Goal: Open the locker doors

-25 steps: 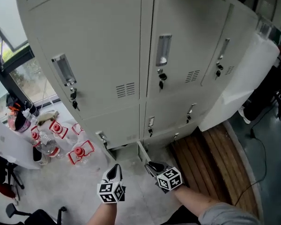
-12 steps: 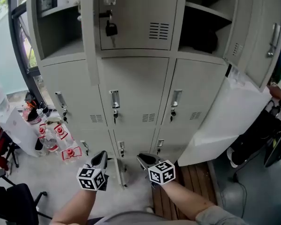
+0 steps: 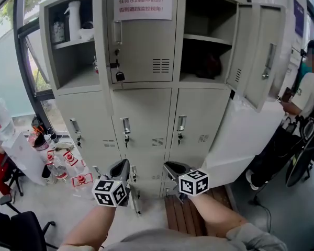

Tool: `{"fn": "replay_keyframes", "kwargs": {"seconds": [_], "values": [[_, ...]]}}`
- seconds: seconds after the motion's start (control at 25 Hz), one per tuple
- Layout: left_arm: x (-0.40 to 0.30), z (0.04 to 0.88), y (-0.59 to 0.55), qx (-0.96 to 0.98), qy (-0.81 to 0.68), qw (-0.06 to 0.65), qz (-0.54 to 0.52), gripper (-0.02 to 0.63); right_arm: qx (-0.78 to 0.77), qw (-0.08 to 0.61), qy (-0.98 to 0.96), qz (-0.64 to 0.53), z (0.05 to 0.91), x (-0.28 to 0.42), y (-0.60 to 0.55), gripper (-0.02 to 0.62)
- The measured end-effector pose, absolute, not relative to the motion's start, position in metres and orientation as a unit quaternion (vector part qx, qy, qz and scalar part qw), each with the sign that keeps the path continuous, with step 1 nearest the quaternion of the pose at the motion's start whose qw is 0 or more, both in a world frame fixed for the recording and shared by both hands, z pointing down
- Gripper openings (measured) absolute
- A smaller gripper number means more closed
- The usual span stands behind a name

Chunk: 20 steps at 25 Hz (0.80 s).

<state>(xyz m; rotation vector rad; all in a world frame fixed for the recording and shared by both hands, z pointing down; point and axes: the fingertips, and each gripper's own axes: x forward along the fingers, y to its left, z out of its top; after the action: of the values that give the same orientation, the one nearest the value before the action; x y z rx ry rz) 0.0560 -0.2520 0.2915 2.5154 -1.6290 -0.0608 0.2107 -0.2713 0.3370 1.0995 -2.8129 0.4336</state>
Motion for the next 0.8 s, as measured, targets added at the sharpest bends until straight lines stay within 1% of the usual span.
{"fn": "replay_keyframes", "kwargs": {"seconds": [0.16,0.36,0.56,0.64,0.8], "values": [[0.05,0.269,-0.228,0.863,-0.505,0.034,-0.004,0.005,0.388,0.006,-0.913,0.129,0.294,0.202,-0.254,0.029],[0.025,0.271,-0.195,0.877,-0.478,0.046,-0.004,0.005,0.422,-0.026,-0.896,0.138,0.27,0.186,-0.228,0.012],[0.006,0.264,-0.184,0.873,-0.485,0.055,-0.011,0.005,0.431,-0.022,-0.892,0.133,0.255,0.179,-0.217,0.009],[0.006,0.258,-0.181,0.869,-0.493,0.045,-0.014,0.005,0.426,-0.025,-0.896,0.126,0.249,0.183,-0.215,0.009],[0.021,0.254,-0.171,0.864,-0.5,0.047,-0.019,0.005,0.411,-0.024,-0.902,0.128,0.247,0.193,-0.207,0.008]]}}
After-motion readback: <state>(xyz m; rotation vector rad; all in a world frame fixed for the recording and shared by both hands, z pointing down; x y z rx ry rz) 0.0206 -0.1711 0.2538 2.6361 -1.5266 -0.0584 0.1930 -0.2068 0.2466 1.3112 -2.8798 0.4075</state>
